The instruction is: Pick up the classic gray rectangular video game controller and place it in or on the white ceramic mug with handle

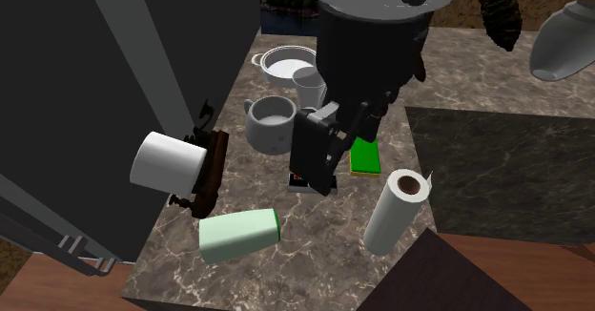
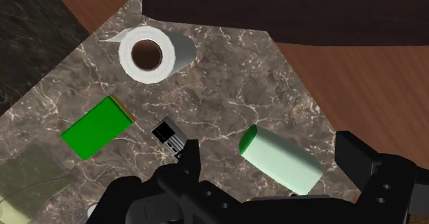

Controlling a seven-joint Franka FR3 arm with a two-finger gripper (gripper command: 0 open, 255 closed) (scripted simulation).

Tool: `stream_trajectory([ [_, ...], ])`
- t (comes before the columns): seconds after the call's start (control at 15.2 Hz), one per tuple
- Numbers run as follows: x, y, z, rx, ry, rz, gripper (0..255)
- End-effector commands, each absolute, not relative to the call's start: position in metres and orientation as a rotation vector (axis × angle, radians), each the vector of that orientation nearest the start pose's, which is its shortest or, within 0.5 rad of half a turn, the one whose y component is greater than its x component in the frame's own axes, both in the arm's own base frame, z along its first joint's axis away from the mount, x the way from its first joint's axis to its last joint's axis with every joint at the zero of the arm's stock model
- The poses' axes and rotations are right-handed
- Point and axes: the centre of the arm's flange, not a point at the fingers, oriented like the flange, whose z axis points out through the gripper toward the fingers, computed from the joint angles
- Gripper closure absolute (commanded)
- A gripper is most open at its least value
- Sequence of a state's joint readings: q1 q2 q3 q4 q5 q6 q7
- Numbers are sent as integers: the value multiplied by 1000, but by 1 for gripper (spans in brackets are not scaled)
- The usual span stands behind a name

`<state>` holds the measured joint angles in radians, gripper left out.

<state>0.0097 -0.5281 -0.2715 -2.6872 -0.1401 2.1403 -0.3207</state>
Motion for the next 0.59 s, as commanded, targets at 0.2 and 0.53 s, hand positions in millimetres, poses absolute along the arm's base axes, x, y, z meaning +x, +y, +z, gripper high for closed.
stream_trajectory([
  [0.2,374,-118,332,-3100,-460,27,0],
  [0.53,400,-140,276,-3084,-643,21,0],
])
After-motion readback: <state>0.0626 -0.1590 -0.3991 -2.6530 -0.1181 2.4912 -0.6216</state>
